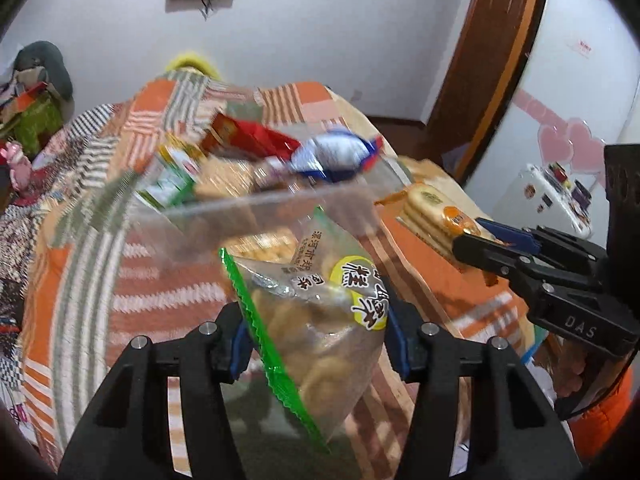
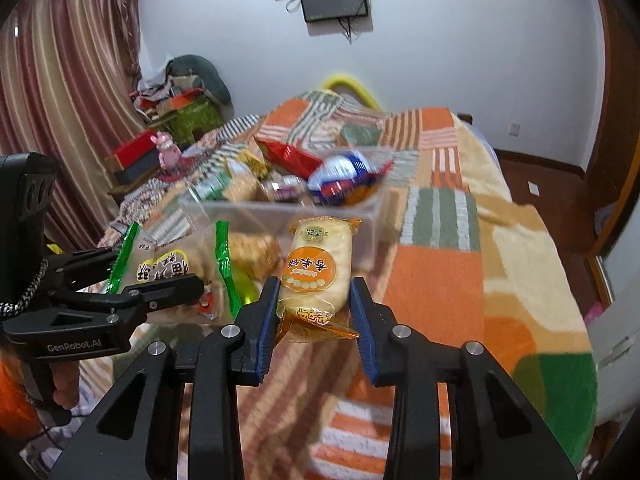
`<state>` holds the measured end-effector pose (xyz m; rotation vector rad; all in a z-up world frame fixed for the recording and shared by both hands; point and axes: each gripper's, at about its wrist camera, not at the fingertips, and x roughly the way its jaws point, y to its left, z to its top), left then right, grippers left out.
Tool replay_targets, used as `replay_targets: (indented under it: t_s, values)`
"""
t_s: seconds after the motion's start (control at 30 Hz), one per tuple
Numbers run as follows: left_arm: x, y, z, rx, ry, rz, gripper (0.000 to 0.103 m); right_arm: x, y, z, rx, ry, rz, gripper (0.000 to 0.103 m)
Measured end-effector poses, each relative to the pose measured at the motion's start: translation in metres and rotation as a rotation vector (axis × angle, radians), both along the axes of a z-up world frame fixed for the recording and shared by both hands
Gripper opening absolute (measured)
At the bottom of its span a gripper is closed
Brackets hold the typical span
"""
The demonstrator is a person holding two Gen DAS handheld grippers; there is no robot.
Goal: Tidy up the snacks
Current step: 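Lower the cookie pack into the box with the left tool while the right tool places the cake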
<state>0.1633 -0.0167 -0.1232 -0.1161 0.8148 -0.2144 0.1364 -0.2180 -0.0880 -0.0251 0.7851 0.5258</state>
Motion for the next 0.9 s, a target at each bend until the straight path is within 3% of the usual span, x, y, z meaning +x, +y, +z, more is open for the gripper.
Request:
replay_targets:
  t_s: [0.4,0.67,0.9]
  values:
    - [0.042,0.045,0.026,0.034,-0.088,0.105,0.054,0.040,0.032,0.018,0.022,-0.062,0.013,0.032]
    - [0.091,0.065,0.014,0.047,-0.078,0.152,0.054,0.078,0.051,0.011,0.014,-0.043,0.008,0.032]
    - [0.126,0.078,0.004,0.060,-0.067,0.182,0.054,0.099,0.076,-0.012,-0.006,0.019,0.070,0.032]
